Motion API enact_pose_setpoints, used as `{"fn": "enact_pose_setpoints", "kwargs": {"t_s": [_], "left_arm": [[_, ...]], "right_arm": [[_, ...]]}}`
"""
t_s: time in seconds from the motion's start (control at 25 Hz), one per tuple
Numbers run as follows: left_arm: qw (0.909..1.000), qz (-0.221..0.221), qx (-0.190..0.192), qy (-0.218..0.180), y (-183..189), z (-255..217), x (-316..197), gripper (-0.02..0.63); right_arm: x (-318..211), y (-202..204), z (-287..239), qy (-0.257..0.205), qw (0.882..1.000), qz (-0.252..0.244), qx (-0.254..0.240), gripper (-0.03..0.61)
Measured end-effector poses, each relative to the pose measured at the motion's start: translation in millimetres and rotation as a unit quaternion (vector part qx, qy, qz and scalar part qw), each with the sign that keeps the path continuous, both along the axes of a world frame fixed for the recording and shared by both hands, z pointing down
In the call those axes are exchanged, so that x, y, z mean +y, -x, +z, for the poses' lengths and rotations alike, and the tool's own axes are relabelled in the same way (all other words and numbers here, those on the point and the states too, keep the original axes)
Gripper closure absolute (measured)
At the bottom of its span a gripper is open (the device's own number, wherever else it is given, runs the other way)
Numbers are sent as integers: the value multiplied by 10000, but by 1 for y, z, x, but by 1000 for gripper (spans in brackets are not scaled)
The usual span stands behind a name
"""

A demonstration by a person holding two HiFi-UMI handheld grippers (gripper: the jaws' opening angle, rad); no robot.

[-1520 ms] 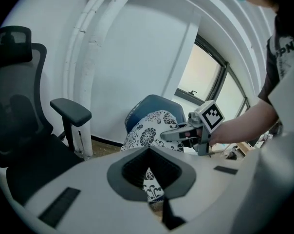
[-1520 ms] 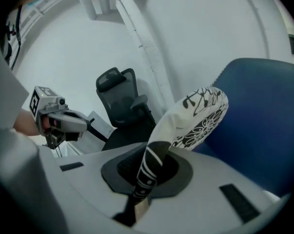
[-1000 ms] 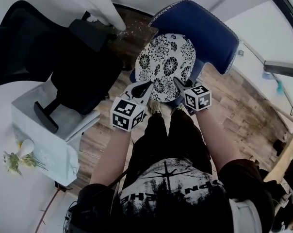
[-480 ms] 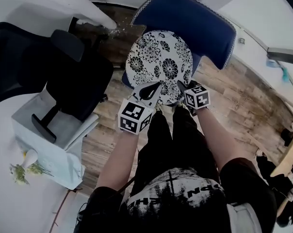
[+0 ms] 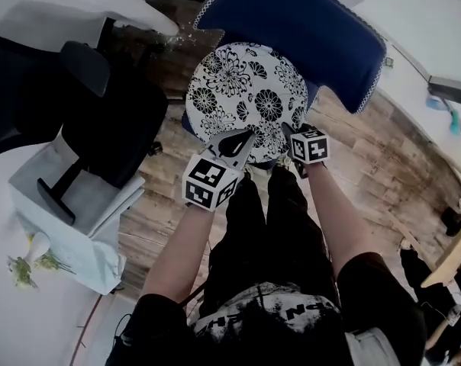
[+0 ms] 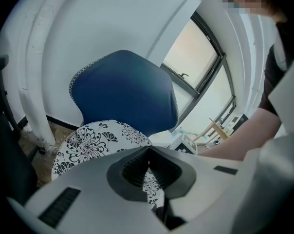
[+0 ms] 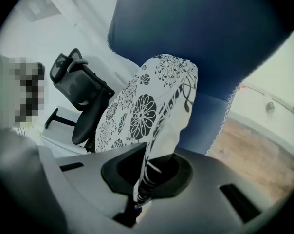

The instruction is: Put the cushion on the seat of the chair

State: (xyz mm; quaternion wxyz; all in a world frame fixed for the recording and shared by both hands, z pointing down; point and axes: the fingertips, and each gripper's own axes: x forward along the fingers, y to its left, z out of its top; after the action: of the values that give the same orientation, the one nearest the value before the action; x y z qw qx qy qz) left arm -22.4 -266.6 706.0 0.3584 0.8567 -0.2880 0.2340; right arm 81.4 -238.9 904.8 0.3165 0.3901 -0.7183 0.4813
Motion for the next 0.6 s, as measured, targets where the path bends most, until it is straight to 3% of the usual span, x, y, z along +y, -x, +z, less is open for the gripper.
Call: {"fn": "enact_pose_setpoints", "kwargs": {"t_s": [0.6], "left_arm": [[9998, 174, 57, 16, -19, 19, -2, 598]], "right_arm": [[10, -2, 47, 280, 9989, 303, 220, 552]]}}
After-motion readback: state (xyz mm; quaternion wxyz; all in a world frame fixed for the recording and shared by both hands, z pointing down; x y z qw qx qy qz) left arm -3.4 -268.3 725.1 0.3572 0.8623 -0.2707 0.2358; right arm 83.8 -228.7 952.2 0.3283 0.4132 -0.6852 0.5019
